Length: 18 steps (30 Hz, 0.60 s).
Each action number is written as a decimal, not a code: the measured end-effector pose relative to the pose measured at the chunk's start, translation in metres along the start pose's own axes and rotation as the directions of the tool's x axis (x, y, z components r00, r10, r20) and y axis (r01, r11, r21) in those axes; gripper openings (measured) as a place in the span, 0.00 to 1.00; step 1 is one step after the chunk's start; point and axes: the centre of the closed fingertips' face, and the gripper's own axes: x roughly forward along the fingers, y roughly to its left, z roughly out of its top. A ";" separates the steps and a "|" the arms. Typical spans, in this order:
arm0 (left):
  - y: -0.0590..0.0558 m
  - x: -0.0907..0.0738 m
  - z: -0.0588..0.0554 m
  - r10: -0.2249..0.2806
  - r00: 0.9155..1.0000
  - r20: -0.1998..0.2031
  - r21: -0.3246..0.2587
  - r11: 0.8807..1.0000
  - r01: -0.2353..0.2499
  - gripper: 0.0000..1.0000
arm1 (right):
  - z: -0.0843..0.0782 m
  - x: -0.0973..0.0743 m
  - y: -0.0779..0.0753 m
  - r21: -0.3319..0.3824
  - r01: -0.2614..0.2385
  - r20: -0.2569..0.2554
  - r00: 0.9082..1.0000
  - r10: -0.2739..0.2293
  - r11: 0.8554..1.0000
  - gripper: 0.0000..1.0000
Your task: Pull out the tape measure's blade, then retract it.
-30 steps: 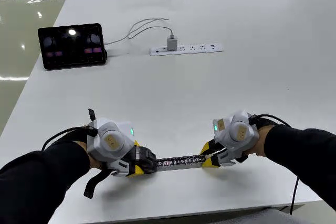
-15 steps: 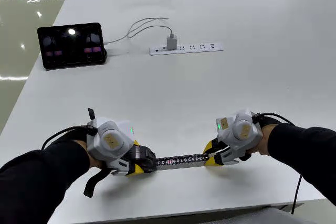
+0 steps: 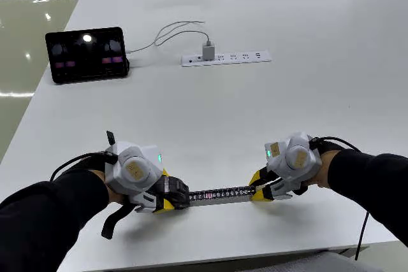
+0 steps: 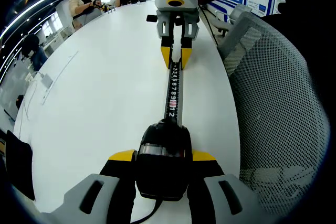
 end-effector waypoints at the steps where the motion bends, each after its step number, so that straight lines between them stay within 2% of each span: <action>1: 0.000 0.000 0.000 0.000 1.000 0.000 0.000 1.000 0.000 0.32 | 0.000 0.000 0.000 0.000 0.000 -0.001 1.000 0.000 1.000 0.11; 18: 0.000 0.000 0.000 0.003 1.000 0.001 -0.004 1.000 -0.003 0.32 | -0.010 -0.007 0.001 0.005 0.006 -0.006 1.000 -0.006 1.000 0.11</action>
